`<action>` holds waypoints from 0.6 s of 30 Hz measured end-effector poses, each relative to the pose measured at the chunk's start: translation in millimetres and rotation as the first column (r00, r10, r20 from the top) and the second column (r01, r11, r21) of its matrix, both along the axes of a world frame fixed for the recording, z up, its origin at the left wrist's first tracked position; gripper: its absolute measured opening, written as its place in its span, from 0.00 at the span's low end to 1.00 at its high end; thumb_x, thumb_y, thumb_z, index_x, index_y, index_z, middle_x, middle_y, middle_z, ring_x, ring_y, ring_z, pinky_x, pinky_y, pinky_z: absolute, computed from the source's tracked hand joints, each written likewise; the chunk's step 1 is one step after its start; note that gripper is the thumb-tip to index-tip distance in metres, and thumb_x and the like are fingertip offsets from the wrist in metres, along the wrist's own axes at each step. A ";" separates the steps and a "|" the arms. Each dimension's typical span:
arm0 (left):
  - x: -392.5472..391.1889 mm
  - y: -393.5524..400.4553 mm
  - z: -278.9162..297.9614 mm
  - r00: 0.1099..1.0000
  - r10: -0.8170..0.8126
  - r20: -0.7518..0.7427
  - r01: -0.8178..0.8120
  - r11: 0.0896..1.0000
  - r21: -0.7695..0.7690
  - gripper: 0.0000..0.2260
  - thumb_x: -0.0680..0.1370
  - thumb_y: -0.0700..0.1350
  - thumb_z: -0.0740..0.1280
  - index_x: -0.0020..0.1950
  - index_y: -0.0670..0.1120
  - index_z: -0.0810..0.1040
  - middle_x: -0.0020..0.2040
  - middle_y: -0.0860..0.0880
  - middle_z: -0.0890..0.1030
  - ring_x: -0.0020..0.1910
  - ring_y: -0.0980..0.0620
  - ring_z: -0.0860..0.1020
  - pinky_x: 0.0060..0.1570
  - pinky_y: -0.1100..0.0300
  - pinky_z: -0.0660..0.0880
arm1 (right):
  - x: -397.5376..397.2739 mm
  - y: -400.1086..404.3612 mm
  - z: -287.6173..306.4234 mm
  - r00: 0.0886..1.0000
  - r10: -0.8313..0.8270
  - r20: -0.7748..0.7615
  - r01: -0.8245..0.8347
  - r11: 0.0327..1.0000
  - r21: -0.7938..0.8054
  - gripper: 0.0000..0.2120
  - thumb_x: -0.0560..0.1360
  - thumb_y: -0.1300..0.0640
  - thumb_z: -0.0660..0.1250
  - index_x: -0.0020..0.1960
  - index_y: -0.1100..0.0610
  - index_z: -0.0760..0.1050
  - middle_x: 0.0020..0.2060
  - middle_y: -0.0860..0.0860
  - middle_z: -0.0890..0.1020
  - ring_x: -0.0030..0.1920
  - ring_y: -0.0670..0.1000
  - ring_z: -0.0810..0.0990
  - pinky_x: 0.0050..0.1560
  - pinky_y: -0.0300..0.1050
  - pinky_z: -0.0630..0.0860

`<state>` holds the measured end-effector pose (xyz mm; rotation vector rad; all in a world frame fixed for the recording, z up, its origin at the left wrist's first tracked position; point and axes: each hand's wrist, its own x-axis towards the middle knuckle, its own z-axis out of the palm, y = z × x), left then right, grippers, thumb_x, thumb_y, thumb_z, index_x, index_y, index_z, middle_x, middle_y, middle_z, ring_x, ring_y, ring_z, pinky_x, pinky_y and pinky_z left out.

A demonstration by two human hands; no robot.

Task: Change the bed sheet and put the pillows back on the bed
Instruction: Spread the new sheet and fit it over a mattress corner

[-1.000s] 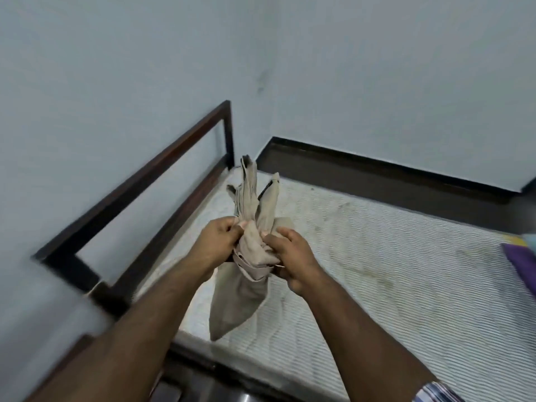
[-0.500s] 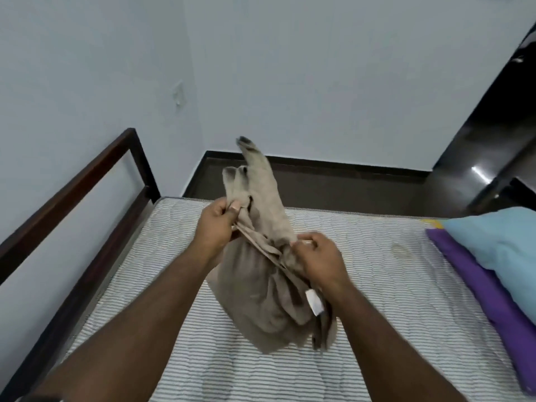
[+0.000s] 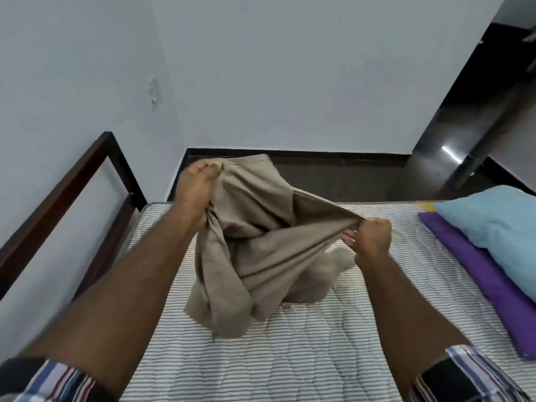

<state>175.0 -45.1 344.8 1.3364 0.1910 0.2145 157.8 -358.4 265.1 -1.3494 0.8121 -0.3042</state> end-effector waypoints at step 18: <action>-3.5 -0.1 5.4 0.869 -0.479 0.124 0.463 0.875 0.140 0.04 0.78 0.41 0.66 0.50 0.43 0.79 0.47 0.47 0.81 0.44 0.54 0.79 0.48 0.63 0.76 | -22.4 48.7 -38.5 0.394 0.672 -0.628 -0.902 0.150 -0.405 0.04 0.66 0.59 0.75 0.40 0.57 0.82 0.38 0.53 0.85 0.41 0.54 0.83 0.46 0.51 0.82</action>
